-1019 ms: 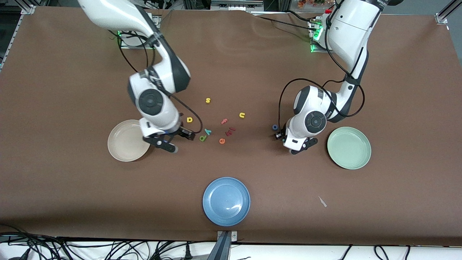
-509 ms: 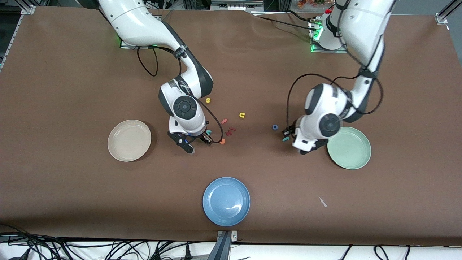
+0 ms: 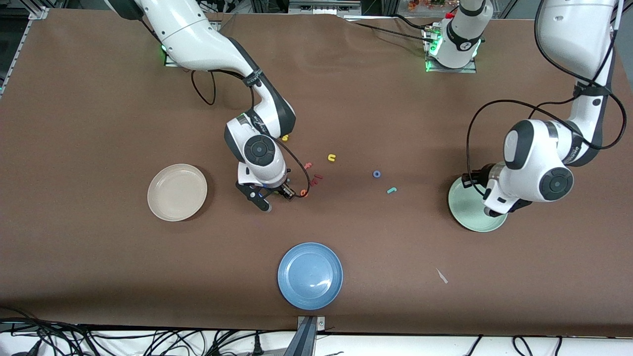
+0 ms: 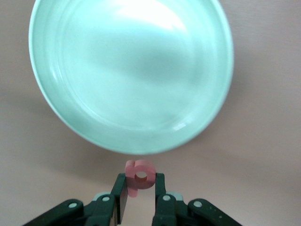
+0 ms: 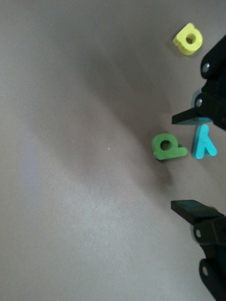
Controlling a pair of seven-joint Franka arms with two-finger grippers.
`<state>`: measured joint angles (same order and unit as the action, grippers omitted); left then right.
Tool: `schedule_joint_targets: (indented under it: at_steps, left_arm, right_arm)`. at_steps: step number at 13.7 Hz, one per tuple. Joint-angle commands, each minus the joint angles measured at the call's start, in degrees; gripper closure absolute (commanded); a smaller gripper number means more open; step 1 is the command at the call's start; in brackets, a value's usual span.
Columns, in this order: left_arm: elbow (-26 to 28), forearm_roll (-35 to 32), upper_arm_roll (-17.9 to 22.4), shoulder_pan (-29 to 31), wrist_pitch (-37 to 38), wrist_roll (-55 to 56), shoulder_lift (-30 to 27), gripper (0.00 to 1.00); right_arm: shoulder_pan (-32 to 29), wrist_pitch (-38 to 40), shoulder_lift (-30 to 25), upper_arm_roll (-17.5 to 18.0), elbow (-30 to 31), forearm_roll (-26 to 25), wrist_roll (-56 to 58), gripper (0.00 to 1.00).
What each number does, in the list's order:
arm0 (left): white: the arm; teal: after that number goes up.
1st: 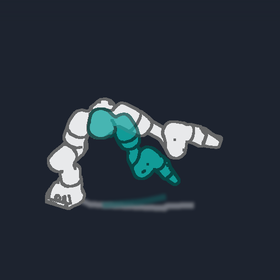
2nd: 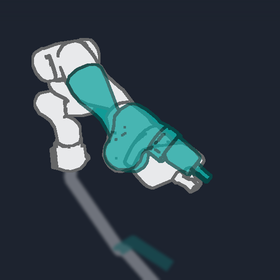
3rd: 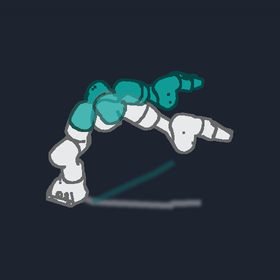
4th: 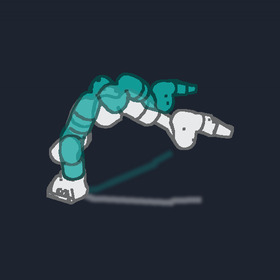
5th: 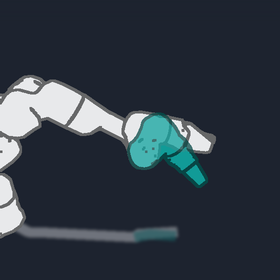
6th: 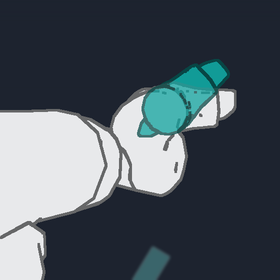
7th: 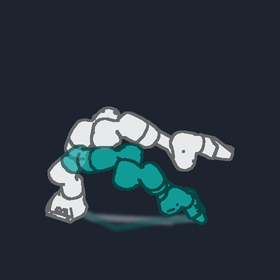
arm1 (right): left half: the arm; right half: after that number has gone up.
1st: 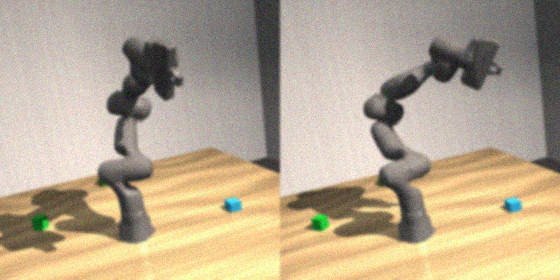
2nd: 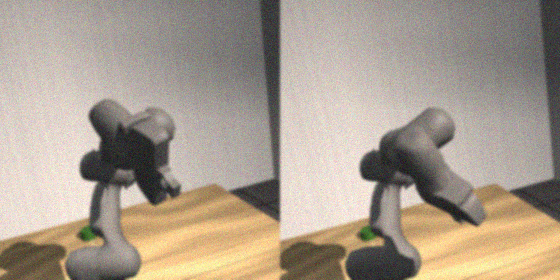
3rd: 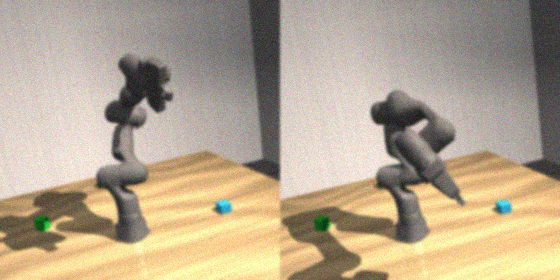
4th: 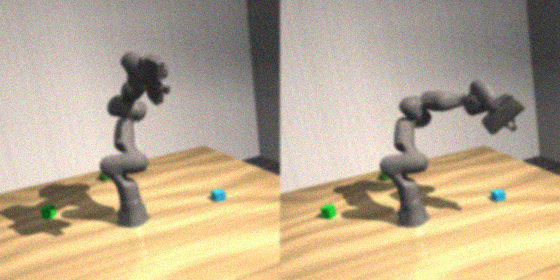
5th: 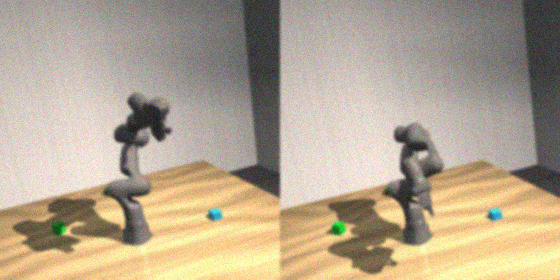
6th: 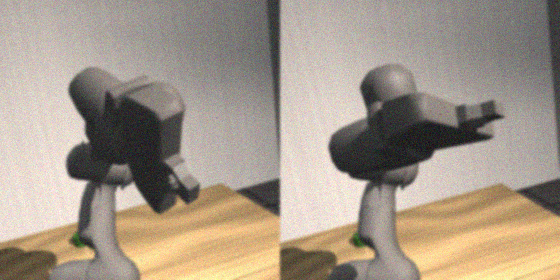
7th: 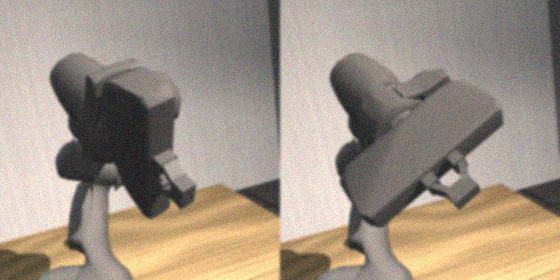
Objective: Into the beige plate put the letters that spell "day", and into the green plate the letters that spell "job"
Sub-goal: 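Drop the p on the green plate while the right gripper grasps the d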
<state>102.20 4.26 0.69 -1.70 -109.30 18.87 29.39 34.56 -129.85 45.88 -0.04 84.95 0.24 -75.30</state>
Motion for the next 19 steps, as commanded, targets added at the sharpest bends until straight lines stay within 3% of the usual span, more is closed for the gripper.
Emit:
schedule_joint_targets:
  at_steps: [1, 3, 4, 5, 6, 10, 13, 15, 19]
  left_arm:
    - [-0.42, -1.63, -0.69, 1.09, -3.37, -3.66, 3.12, 0.91]
    - [-1.73, -1.54, -0.6, 1.17, -4.78, -4.1, 4.53, 0.84]
    - [-1.83, -1.54, -0.6, 1.17, -4.87, -4.11, 4.62, 0.7]
    - [-2.17, -1.54, -0.6, 1.17, -4.87, -4.11, 4.53, 0.3]
    - [-3.48, -1.54, -0.6, 1.09, -4.79, -3.85, 4.36, 0.03]
    - [-4.99, -0.92, -3.84, -1.8, -4.35, 9.64, 3.04, 0.0]
    - [-4.99, -0.14, -5.35, -6.02, -5.39, 26.25, 3.04, 0.01]
    - [-4.38, 5.98, -6.04, -7.08, -12.39, 35.84, 3.56, 0.03]
    - [-3.94, 6.55, -6.49, -10.77, -18.75, 55.96, 6.73, 0.03]
  right_arm:
    - [0.51, -1.37, 0.7, -0.4, 0.39, -0.51, -1.08, 0.28]
    - [0.51, -1.37, 0.79, -0.49, 0.74, -0.51, -1.08, 0.29]
    - [0.51, -1.37, 0.79, -0.49, 0.92, -0.51, -0.99, 0.32]
    - [0.51, -1.63, 0.79, -0.49, 1.27, -0.51, -0.99, 0.43]
    - [0.51, -1.81, 0.79, -0.49, 1.44, -0.51, -0.99, 0.49]
    - [0.34, -1.9, 0.88, -0.57, 1.27, -0.51, -0.2, 0.78]
    - [-0.01, -0.24, -0.95, -1.36, 0.92, -0.6, 3.21, 0.8]
    - [-0.1, 5.37, -3.76, -4.08, 0.74, 0.1, 10.13, 0.8]
    - [-3.17, 15.23, -7.99, -7.69, 2.58, 0.81, 23.15, 0.8]
